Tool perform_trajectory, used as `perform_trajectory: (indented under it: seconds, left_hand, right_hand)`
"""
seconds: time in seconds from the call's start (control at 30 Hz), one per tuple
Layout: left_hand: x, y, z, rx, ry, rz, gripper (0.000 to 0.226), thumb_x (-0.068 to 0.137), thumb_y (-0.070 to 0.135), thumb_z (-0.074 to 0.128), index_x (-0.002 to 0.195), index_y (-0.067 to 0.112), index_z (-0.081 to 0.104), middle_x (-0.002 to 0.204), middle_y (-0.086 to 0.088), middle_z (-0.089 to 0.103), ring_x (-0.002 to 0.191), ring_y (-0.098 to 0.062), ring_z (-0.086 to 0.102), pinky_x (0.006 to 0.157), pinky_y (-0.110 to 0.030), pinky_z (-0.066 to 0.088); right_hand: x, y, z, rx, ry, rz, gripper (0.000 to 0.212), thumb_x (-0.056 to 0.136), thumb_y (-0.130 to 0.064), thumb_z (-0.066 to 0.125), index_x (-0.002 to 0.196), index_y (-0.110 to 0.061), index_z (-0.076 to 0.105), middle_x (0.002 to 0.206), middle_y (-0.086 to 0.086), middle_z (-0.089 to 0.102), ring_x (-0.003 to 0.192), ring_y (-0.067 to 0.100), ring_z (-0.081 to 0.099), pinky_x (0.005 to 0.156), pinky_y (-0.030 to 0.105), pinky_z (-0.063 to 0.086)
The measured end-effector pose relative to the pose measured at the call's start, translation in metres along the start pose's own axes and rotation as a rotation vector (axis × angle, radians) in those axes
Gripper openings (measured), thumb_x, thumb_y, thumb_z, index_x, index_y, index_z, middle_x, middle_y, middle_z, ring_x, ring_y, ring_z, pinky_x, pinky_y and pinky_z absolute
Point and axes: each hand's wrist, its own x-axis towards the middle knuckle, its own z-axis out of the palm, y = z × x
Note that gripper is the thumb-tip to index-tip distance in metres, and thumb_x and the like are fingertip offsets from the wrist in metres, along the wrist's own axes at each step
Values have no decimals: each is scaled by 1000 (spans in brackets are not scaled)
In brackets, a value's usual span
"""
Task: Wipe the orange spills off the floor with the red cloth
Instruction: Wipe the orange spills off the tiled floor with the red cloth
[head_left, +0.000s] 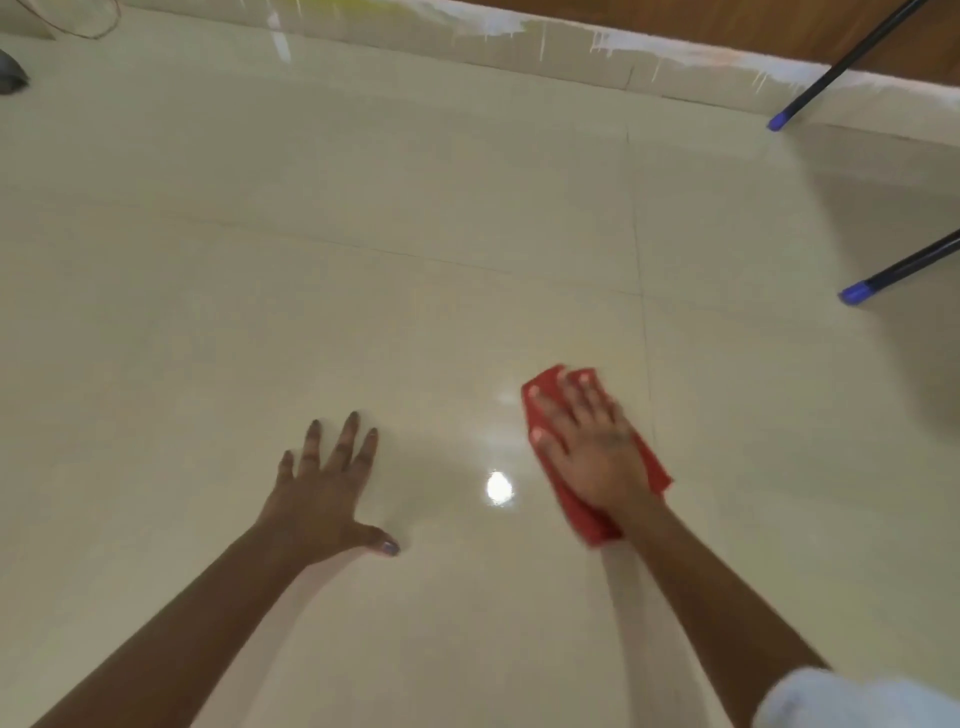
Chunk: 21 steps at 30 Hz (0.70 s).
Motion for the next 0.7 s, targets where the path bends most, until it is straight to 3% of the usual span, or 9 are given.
perform_trajectory:
  seconds: [0.07,0.17,0.33,0.47,0.57,0.7]
  left_hand:
    - [2,-3,3,-15,-6,8,128,61,78,58,144,21,-22,150,-1,-38,138,-40,-28,114,-58,0]
    - [6,-3,8,-41,7,18,129,61,77,58,143,22,-24,147,1,-41,136,-39,-32,113,-59,-4]
    - [4,-4,6,-55,-3,10,126,64,75,58,143,22,-25,137,6,-46,136,-36,-33,113,-57,-6]
    - [-1,-1,0,-88,-2,5,122,67,72,59,144,23,-21,148,4,-39,137,-35,-32,114,-57,-6]
    - [-3,1,-1,-95,-7,-2,122,67,71,61,145,24,-19,151,4,-35,138,-34,-30,115,-56,-5]
    - [-9,12,0,-136,33,-53,110,76,61,61,148,19,-11,155,0,-26,143,-32,-18,116,-53,5]
  right_hand:
    - [57,9,-7,17,-76,176,54,96,-54,17,147,-41,5,159,3,0,146,25,0,115,45,5]
    - [123,-28,-2,79,-89,224,55,96,-54,15,147,-41,0,159,3,-4,145,28,-5,115,48,0]
    - [114,-126,1,68,-97,-120,55,96,-54,14,147,-40,4,159,2,-6,145,27,-8,115,47,-1]
    - [5,-114,7,67,-29,-327,54,95,-53,22,147,-41,14,159,2,10,146,26,5,116,45,9]
    - [-43,-57,9,37,18,-176,53,93,-53,28,145,-39,25,156,3,21,143,28,18,113,46,23]
    - [-10,-56,-6,55,-56,195,55,97,-51,23,148,-38,6,159,6,0,146,29,-1,117,45,5]
